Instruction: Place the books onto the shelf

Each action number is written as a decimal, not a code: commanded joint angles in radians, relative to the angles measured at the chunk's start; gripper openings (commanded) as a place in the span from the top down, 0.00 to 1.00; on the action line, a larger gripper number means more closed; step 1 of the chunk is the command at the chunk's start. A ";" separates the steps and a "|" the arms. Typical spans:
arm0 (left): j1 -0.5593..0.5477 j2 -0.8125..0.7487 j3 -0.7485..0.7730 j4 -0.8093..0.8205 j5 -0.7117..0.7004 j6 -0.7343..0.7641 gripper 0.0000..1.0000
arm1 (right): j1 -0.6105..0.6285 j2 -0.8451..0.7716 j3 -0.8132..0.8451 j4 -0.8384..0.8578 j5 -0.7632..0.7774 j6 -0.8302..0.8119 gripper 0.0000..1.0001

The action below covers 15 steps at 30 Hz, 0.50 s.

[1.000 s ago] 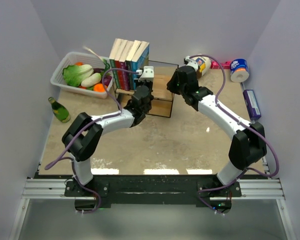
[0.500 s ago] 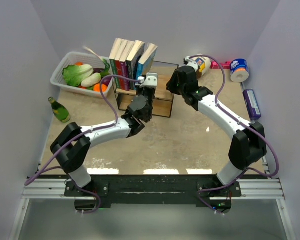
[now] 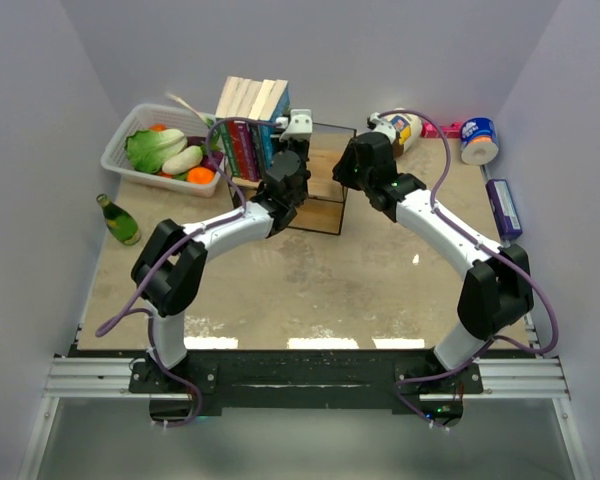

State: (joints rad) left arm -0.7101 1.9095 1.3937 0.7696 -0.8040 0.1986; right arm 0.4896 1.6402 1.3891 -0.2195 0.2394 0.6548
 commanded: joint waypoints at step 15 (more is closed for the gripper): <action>0.061 -0.095 0.051 0.010 -0.067 -0.082 0.58 | -0.005 -0.049 0.010 0.022 -0.020 -0.001 0.66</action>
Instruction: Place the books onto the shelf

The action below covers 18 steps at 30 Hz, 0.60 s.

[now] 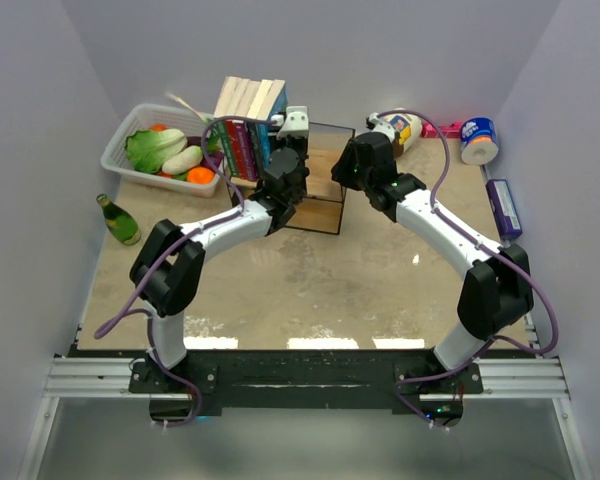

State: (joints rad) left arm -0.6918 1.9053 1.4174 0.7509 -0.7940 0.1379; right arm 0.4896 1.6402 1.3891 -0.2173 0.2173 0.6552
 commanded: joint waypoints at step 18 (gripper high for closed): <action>0.003 -0.127 -0.031 0.128 -0.033 0.080 0.55 | -0.005 -0.051 0.010 0.021 -0.006 0.001 0.66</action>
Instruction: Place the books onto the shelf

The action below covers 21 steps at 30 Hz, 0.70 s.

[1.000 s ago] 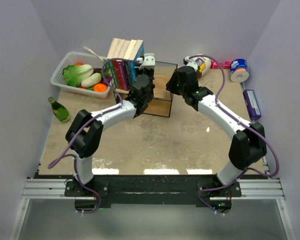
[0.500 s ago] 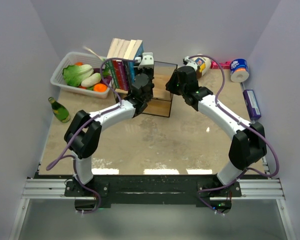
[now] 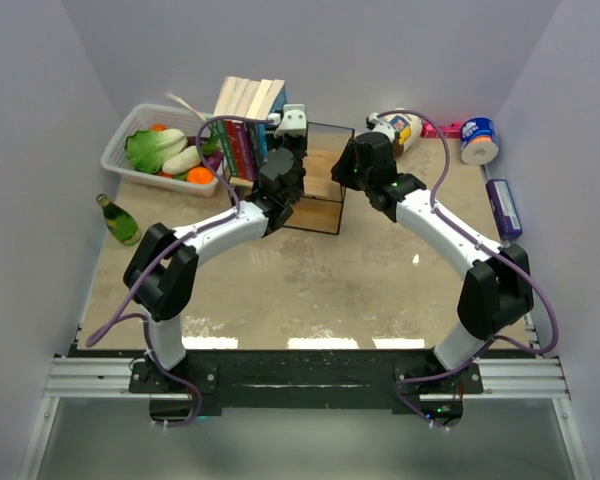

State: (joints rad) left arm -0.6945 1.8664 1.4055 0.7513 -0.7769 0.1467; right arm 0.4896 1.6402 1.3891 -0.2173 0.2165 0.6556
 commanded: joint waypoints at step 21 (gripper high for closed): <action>-0.077 -0.075 -0.033 0.189 -0.047 0.168 0.53 | -0.005 -0.071 0.010 0.021 -0.014 -0.002 0.62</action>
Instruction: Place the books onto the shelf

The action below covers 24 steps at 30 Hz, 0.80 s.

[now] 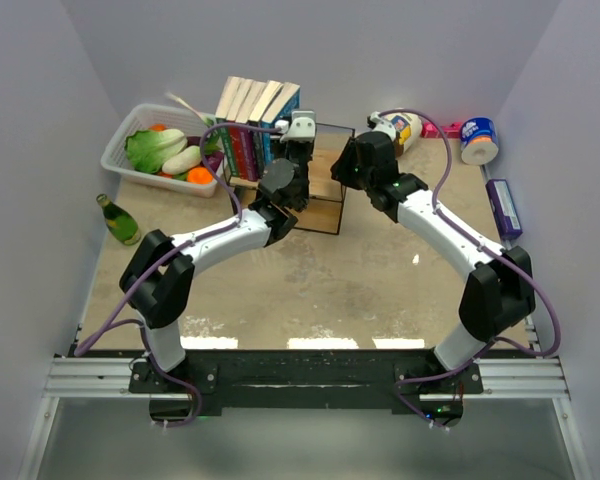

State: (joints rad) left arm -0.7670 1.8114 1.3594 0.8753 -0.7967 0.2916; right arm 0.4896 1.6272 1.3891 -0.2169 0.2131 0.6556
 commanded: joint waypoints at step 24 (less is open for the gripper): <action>-0.129 -0.296 -0.276 0.087 -0.073 -0.015 0.53 | -0.005 -0.076 0.004 0.016 -0.011 -0.007 0.53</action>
State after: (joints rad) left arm -0.8635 1.6360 1.1553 0.8970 -0.8227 0.3046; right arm 0.4896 1.5810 1.3891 -0.2203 0.2127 0.6552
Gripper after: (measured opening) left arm 0.473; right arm 0.466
